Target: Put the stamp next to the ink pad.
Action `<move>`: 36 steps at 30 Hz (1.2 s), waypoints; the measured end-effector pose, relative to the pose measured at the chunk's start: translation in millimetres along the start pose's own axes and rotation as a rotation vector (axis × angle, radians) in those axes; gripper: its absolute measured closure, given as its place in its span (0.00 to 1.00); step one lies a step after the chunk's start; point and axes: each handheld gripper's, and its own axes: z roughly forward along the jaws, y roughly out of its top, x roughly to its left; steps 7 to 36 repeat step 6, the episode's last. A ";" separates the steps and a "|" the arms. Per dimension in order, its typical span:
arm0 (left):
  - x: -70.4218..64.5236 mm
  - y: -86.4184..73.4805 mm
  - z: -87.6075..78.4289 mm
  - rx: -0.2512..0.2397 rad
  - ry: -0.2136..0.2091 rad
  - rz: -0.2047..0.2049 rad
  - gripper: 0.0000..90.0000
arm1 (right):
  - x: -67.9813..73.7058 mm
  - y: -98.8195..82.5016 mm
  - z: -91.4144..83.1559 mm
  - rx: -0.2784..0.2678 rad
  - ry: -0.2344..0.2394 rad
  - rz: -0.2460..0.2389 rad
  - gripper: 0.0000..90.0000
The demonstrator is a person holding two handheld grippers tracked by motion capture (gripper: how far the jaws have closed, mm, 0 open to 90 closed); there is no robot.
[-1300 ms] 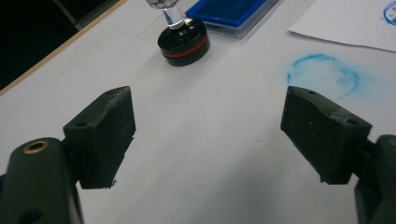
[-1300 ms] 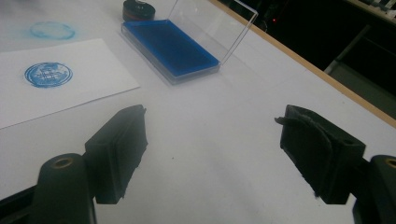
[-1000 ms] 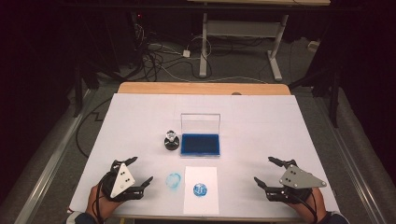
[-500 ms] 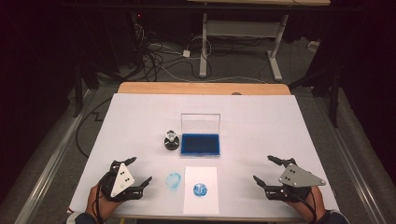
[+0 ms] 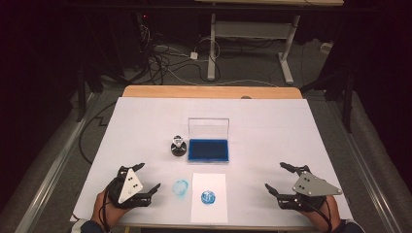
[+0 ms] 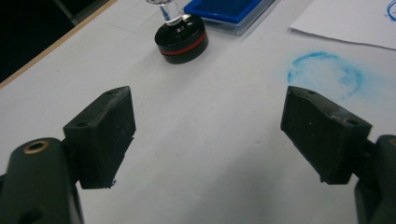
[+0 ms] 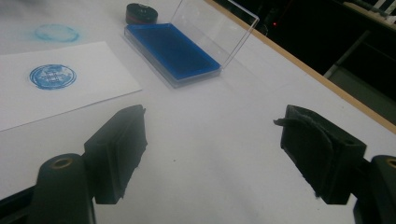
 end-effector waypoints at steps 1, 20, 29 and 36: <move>-0.8 -0.3 -0.2 -0.001 -0.001 0.000 0.19 | -0.6 0.2 0.3 -0.004 0.002 0.002 0.25; 1.7 -2.1 -1.2 0.003 0.005 -0.007 0.19 | -0.5 1.4 5.2 0.005 0.009 -0.003 0.25; 1.7 -2.1 -1.2 0.003 0.005 -0.007 0.19 | -0.5 1.4 5.2 0.005 0.009 -0.003 0.25; 1.7 -2.1 -1.2 0.003 0.005 -0.007 0.19 | -0.5 1.4 5.2 0.005 0.009 -0.003 0.25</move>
